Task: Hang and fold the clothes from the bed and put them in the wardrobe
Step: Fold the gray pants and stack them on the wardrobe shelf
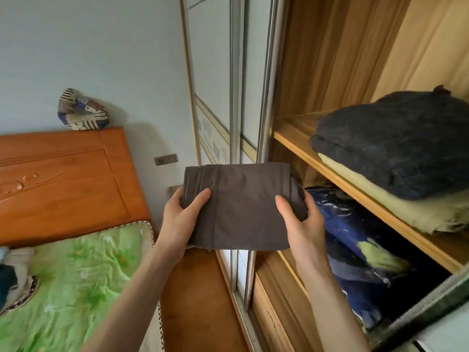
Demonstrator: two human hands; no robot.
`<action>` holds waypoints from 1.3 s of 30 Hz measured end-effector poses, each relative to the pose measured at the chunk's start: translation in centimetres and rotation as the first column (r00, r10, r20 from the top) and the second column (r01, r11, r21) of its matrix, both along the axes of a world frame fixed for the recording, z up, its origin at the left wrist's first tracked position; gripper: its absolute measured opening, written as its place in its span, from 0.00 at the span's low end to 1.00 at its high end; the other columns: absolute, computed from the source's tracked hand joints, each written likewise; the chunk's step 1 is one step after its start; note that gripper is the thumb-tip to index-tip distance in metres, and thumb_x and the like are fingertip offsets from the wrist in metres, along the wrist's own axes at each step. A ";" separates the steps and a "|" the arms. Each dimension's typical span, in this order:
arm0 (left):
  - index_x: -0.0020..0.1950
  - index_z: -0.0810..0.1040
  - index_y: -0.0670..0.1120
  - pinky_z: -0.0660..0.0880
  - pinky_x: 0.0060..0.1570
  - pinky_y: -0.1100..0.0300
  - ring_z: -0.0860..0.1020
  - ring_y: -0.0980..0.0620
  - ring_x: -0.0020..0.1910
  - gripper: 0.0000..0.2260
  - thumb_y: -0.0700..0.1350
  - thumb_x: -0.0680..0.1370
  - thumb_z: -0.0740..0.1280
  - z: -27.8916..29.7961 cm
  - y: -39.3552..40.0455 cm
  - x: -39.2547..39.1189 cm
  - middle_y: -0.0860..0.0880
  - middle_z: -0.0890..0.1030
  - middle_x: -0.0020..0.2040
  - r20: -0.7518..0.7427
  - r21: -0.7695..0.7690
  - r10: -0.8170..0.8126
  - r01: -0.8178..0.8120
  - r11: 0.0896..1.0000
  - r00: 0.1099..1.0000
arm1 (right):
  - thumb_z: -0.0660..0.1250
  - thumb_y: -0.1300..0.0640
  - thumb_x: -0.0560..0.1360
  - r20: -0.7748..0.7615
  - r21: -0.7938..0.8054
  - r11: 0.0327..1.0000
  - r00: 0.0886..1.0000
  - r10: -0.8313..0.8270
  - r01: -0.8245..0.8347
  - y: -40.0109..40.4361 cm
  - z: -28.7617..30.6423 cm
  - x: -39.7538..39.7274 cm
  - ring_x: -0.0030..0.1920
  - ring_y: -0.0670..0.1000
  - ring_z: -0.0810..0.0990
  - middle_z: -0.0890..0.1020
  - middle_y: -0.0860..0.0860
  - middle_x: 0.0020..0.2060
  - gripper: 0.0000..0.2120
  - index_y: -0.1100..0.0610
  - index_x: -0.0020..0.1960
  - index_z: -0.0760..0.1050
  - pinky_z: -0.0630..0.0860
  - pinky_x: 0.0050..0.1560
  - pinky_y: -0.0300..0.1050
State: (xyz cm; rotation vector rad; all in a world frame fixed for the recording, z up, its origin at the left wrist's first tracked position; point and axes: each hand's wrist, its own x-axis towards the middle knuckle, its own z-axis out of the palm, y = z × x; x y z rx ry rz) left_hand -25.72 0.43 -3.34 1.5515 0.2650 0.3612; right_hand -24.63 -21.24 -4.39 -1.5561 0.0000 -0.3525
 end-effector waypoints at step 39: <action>0.64 0.81 0.54 0.83 0.57 0.46 0.86 0.47 0.54 0.18 0.55 0.76 0.76 10.3 2.5 13.9 0.51 0.87 0.55 -0.009 -0.062 -0.749 0.747 0.662 0.663 | 0.74 0.45 0.75 -0.053 0.021 0.744 0.744 -0.666 0.668 8.6 11.0 -5.1 0.59 0.44 0.79 0.78 0.40 0.63 0.34 0.41 0.78 0.66 0.80 0.58 0.44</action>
